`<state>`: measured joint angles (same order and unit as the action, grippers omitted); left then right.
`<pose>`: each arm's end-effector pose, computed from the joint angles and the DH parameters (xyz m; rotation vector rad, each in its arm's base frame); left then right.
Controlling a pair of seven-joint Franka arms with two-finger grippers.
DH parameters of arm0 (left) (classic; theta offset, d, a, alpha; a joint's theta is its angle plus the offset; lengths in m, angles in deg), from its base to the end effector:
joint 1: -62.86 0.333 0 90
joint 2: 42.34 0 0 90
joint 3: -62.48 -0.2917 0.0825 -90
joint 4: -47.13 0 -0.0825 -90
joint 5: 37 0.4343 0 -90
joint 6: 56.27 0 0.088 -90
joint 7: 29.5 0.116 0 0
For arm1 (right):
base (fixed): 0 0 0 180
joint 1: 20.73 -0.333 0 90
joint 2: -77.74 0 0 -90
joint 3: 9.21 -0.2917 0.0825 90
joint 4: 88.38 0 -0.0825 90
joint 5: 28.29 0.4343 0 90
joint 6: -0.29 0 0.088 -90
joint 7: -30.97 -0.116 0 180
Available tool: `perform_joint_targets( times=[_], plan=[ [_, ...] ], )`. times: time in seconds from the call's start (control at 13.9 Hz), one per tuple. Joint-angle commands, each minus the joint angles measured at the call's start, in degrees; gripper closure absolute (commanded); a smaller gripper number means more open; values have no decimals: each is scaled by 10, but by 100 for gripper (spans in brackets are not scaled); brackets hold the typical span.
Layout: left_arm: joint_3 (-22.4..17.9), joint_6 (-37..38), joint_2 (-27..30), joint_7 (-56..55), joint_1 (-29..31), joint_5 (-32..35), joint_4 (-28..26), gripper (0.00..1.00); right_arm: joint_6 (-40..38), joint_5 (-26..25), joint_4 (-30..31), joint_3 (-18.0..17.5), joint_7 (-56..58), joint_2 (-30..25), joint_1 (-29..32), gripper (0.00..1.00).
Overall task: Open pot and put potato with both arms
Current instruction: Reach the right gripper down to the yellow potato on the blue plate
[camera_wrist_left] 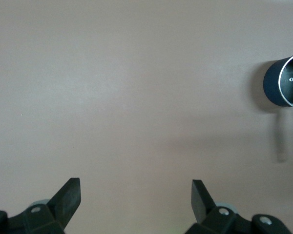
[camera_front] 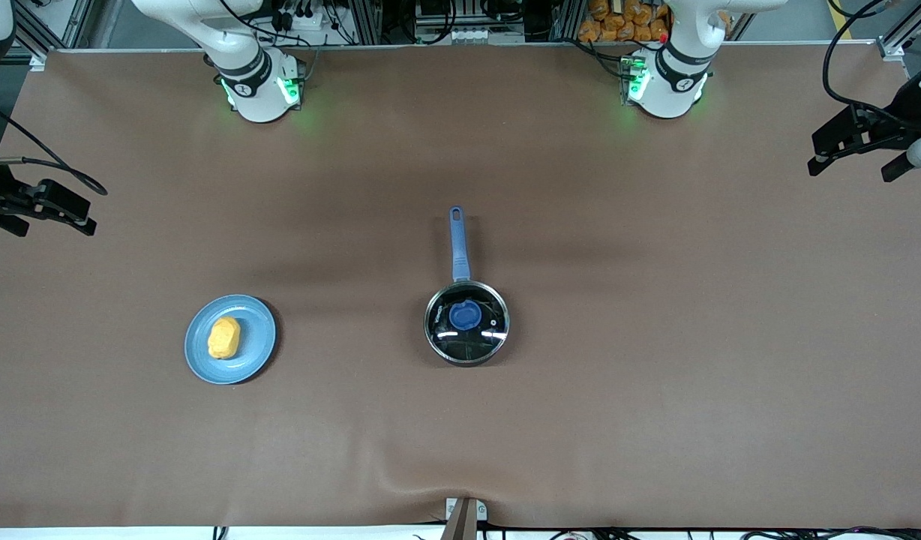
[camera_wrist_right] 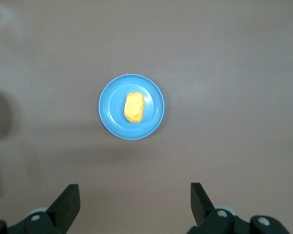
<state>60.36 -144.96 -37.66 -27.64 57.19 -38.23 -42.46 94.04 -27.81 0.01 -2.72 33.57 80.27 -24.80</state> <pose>0.5779 -0.0375 0.6412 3.1109 -0.1489 0.1021 0.6240 -0.0241 0.5849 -3.1394 -0.0048 -0.0782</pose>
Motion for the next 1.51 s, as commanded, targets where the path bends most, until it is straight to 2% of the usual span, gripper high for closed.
perform_joint_targets(
  times=[0.0,0.36,0.57,0.86,1.44],
  plan=[
    [-1,-3,0,-8,-2,12,4,0,5,-11,13,-3,-12,-13,0,0],
    [-9,0,-2,-10,-1,12,1,0,5,-9,17,-3,-11,-7,-5,0],
    [-8,-1,-16,-8,12,3,7,0,14,-2,18,-3,-12,32,-14,0],
    [-8,-2,-18,-7,14,2,9,0,96,8,50,-4,-6,96,-14,0],
    [-7,-1,-19,-9,11,2,8,0,240,64,115,-4,-5,211,-11,0]
  ],
)
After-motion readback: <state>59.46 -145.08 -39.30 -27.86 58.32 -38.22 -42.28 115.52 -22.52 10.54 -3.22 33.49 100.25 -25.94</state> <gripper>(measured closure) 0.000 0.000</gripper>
